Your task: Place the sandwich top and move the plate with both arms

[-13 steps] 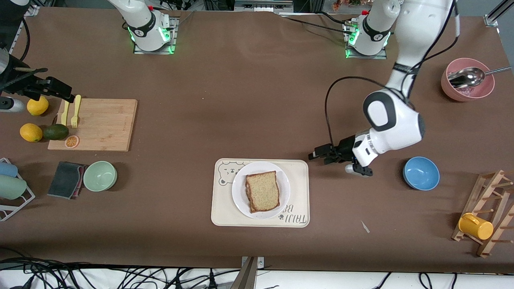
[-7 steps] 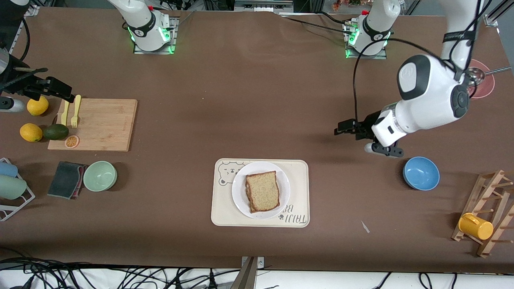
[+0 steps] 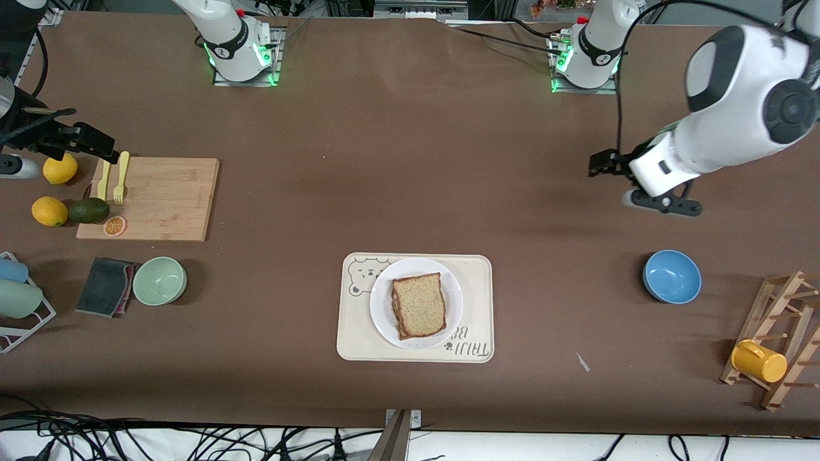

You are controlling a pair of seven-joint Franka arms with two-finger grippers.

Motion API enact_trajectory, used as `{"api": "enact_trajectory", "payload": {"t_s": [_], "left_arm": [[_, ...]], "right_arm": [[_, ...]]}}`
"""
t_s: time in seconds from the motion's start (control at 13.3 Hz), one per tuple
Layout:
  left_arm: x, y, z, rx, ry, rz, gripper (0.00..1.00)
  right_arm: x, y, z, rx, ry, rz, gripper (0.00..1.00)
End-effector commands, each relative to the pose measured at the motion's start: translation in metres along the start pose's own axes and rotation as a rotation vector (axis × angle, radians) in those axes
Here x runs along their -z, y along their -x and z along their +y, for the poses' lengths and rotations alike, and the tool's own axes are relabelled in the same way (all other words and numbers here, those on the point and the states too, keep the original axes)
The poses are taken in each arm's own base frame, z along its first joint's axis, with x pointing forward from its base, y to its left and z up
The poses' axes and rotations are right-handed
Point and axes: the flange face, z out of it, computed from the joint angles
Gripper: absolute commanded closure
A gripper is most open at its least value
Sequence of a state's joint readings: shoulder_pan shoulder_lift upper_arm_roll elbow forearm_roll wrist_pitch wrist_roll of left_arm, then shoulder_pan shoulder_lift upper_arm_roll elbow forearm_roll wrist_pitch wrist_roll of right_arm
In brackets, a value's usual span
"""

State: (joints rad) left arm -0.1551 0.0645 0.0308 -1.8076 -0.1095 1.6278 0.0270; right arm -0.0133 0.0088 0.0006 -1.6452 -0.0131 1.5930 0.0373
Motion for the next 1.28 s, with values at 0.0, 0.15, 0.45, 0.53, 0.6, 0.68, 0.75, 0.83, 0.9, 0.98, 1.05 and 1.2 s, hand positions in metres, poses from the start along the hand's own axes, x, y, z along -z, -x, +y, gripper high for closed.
{"api": "enact_trajectory", "payload": {"t_s": [0.0,0.15,0.45,0.53,0.6,0.68,0.75,0.83,0.9,0.98,1.05,1.2], "left_arm": [[0.044,0.011,-0.018,0.026,-0.079,-0.018,0.0],[0.059,0.015,-0.029,0.039,-0.126,-0.003,0.0],[0.072,0.015,-0.052,0.061,-0.2,0.052,0.0],[0.07,0.014,-0.056,0.073,-0.199,0.059,0.0],[0.069,0.014,-0.056,0.083,-0.198,0.061,0.0],[0.071,0.014,-0.061,0.102,-0.197,0.073,0.0],[0.075,0.013,-0.061,0.12,-0.195,0.099,0.0],[0.079,0.013,-0.061,0.141,-0.194,0.123,0.0],[0.08,0.013,-0.059,0.155,-0.196,0.131,0.0],[0.082,0.011,-0.057,0.167,-0.195,0.148,0.0],[0.084,0.009,-0.056,0.165,-0.195,0.17,0.0],[0.09,0.005,-0.055,0.147,-0.194,0.21,0.0]], "right_arm": [[0.007,0.005,-0.001,0.016,-0.013,0.001,0.0],[0.007,0.005,-0.002,0.016,-0.015,0.001,0.0],[0.007,0.005,0.0,0.014,-0.015,0.001,0.0],[0.007,0.005,0.0,0.014,-0.015,0.001,0.0],[0.007,0.005,0.0,0.014,-0.015,0.001,0.0],[0.007,0.005,0.0,0.014,-0.015,0.001,0.0],[0.007,0.005,0.001,0.013,-0.013,0.001,0.0],[0.007,0.005,0.0,0.014,-0.013,0.002,0.0],[0.007,0.005,0.001,0.013,-0.013,0.002,0.0],[0.007,0.005,0.001,0.013,-0.013,0.002,0.0],[0.007,0.005,0.0,0.014,-0.013,0.001,0.0],[0.007,0.005,-0.001,0.018,-0.012,0.002,0.0]]}}
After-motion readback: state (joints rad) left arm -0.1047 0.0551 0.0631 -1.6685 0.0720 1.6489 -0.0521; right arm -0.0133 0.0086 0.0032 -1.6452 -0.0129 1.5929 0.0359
